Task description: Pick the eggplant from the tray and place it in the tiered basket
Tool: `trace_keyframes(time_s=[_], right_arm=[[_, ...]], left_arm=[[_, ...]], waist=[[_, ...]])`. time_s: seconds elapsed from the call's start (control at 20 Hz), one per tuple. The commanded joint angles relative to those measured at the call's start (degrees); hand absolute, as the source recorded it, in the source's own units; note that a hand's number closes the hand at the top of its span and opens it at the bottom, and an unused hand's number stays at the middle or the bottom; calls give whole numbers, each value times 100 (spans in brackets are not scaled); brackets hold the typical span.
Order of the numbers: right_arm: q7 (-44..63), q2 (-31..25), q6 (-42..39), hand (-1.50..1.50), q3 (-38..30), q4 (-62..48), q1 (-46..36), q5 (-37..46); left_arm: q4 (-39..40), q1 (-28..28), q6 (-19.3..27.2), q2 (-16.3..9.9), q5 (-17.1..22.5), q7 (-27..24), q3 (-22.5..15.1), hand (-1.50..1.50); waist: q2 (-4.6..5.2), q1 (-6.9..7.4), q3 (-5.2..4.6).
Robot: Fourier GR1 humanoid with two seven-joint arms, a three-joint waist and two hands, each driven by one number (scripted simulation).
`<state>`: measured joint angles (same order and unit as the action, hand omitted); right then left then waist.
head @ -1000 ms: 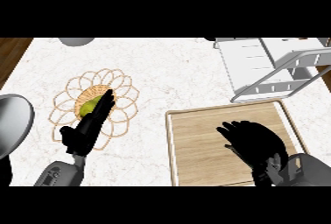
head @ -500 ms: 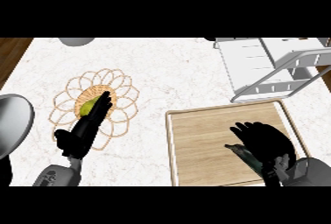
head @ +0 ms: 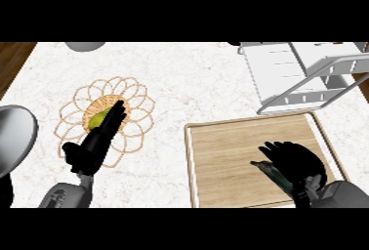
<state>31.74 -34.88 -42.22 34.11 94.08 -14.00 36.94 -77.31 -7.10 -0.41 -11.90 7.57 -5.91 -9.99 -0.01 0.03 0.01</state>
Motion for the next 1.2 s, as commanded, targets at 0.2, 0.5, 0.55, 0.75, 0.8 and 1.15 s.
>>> trace_keyframes(time_s=[0.2,0.5,0.55,0.75,0.8,1.15], right_arm=[[-1209,118,520,150,-579,-507,259,149],[-1148,702,391,150,-410,-245,41,507],[-1533,728,959,150,-312,-689,103,749],[-335,816,1177,150,-998,-198,853,730],[351,1043,1589,150,-1492,-644,817,857],[3055,1520,3353,150,-3603,-628,1411,1192]], left_arm=[[-113,-34,-180,-42,-88,146,194,0],[-65,320,-220,127,-230,-183,155,0],[-485,-8,125,423,-322,555,-76,0],[-179,301,-270,26,-161,18,281,0],[-296,329,-130,48,-144,109,333,0],[-271,581,134,-63,-131,139,638,0]], waist=[[5,9,5],[0,23,-2],[2,33,3],[-22,-123,-5],[-40,-231,-3],[-209,-1005,-24]])
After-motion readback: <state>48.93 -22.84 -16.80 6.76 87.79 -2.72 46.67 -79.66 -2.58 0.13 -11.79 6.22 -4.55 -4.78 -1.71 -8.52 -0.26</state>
